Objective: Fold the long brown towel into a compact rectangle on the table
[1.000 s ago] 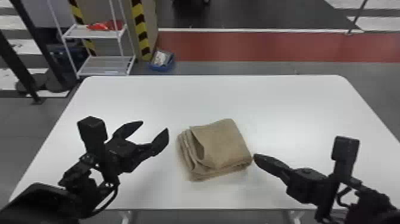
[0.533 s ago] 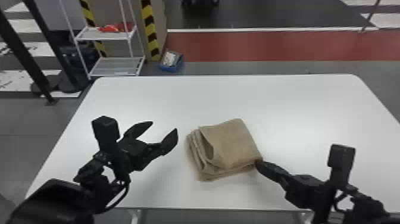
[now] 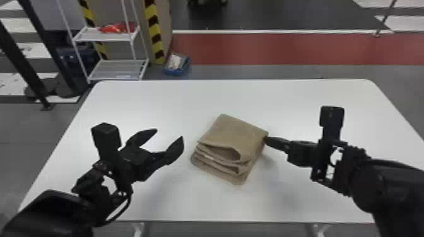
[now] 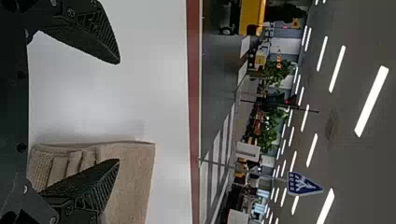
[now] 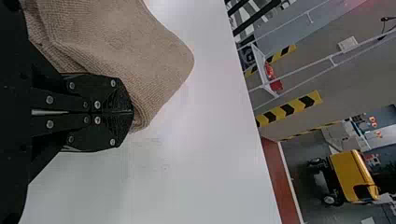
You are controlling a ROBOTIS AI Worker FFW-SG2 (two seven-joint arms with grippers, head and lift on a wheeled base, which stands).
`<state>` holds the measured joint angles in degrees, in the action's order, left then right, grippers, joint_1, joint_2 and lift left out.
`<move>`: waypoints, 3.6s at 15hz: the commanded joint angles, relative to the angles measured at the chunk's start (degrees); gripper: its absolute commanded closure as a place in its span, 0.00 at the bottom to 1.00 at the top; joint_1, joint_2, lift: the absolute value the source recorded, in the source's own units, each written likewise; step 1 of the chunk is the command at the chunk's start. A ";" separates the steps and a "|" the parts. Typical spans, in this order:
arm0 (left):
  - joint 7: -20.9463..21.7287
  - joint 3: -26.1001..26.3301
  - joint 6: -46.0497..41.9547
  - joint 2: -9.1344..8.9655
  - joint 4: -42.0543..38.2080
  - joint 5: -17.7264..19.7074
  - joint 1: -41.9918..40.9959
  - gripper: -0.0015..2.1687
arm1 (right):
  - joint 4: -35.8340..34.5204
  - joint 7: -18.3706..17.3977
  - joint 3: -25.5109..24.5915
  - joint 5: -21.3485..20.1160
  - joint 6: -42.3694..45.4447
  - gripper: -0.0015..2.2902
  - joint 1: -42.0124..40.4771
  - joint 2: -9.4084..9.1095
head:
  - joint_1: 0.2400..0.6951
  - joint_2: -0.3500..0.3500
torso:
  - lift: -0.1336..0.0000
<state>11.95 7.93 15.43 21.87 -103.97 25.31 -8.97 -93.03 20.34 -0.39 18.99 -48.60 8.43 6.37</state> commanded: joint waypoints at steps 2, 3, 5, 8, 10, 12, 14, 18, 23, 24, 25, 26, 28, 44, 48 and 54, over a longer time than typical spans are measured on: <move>0.00 0.16 -0.17 0.10 0.35 0.01 -0.17 0.07 | 3.74 1.11 0.39 0.17 -1.28 0.91 4.49 -0.40 | 1.00 0.55 | 0.10; 0.09 0.16 -0.87 0.19 0.52 0.01 -0.17 0.07 | 1.27 1.81 -0.49 0.96 -1.63 0.91 1.77 -0.31 | 1.00 0.56 | 0.10; 0.26 0.16 -0.87 0.27 0.52 0.01 -0.35 0.07 | -4.00 4.09 -5.76 4.65 -1.28 0.91 -4.74 0.31 | 1.00 0.56 | 0.10; 0.26 0.51 -1.40 0.10 1.05 0.01 -0.35 0.07 | -7.60 8.40 -14.02 8.26 1.00 0.90 -12.56 3.03 | 1.00 0.52 | 0.10; -0.26 1.30 -1.40 -0.08 1.84 -0.43 -0.09 0.07 | -8.39 14.20 -20.18 9.58 11.02 0.78 -17.66 3.91 | 1.00 0.46 | 0.10; -1.06 3.06 -1.23 -0.34 3.25 -1.66 1.15 0.09 | -10.33 16.84 -25.19 9.58 14.54 0.62 -21.88 4.79 | 1.00 0.35 | 0.10; -2.11 5.08 -1.23 -0.60 3.42 -2.72 1.58 0.24 | -13.75 17.63 -29.58 11.25 16.82 0.58 -25.48 4.70 | 1.00 0.28 | 0.10; -5.89 9.56 -0.52 -0.87 4.74 -6.15 2.73 0.77 | -16.66 20.62 -35.29 16.34 18.06 0.08 -29.35 3.65 | 1.00 0.13 | 0.10; -8.35 9.92 -2.11 -0.87 4.74 -8.34 2.20 0.77 | -17.80 21.85 -36.88 19.42 18.58 0.05 -30.58 2.86 | 1.00 0.05 | 0.10; -8.35 9.92 -2.11 -0.60 4.83 -8.61 2.20 0.77 | -17.89 21.94 -36.96 19.86 18.76 0.05 -31.02 2.59 | 1.00 0.05 | 0.10; -8.17 10.00 -1.93 -0.43 4.92 -8.78 2.20 0.77 | -17.89 22.46 -37.40 20.12 19.11 0.05 -31.37 2.24 | 1.00 0.06 | 0.10; -8.00 10.09 -1.23 -0.34 5.09 -9.22 2.20 0.77 | -17.97 22.99 -37.67 20.30 19.11 0.05 -31.46 1.71 | 1.00 0.06 | 0.10; -7.56 10.35 -1.05 -0.52 5.80 -9.14 1.85 0.77 | -17.97 23.34 -38.11 20.91 19.11 0.05 -31.72 1.54 | 1.00 0.06 | 0.10; -7.82 14.84 0.18 -2.54 0.70 -6.59 -2.46 0.77 | -16.83 25.63 -40.39 22.23 18.93 0.06 -32.95 0.92 | 1.00 0.00 | 0.10; -9.67 16.77 0.00 -3.59 -1.15 -6.59 -3.51 0.76 | -17.09 26.33 -42.41 24.25 18.58 0.06 -33.74 0.83 | 1.00 0.00 | 0.10; -13.45 9.21 5.10 -2.80 -13.19 -7.99 -6.50 0.01 | -24.13 22.02 -38.63 17.22 18.58 0.05 -34.88 0.04 | 1.00 0.00 | 0.10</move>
<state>-1.23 18.99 17.81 19.03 -114.57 17.54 -15.06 -114.79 43.49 -41.13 39.28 -30.12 -26.37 6.76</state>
